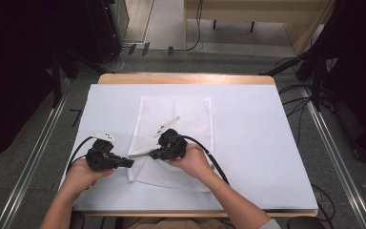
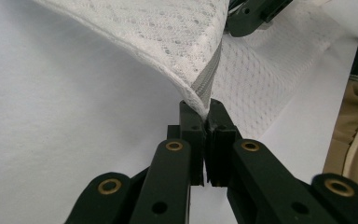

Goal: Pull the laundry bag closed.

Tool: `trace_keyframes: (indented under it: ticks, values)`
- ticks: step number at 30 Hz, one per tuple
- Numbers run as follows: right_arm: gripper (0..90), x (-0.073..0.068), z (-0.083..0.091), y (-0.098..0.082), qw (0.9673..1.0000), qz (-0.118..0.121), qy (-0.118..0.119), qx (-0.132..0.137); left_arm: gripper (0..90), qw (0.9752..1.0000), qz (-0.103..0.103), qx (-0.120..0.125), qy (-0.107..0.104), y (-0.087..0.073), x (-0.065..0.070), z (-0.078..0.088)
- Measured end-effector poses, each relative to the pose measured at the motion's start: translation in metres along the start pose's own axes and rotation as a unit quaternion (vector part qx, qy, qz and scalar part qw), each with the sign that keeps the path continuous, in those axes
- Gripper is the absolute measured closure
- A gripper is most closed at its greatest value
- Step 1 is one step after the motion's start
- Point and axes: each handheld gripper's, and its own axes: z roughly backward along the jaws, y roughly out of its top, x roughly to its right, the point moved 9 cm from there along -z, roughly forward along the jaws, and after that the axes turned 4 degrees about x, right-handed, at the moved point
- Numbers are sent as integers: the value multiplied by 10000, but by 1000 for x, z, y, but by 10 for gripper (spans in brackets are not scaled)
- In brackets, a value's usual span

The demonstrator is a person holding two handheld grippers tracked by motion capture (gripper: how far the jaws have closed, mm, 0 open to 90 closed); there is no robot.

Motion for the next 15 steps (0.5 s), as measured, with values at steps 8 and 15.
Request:
trace_keyframes:
  ticks: [8,15]
  values:
    - [883,4,6,-8,9999,110,-88,-95,885,10000,20,10,-29,0,0,-1]
    - [883,8,17,-16,9999,-65,-43,-82,884,10000,-10,-10,-51,0,1,-1]
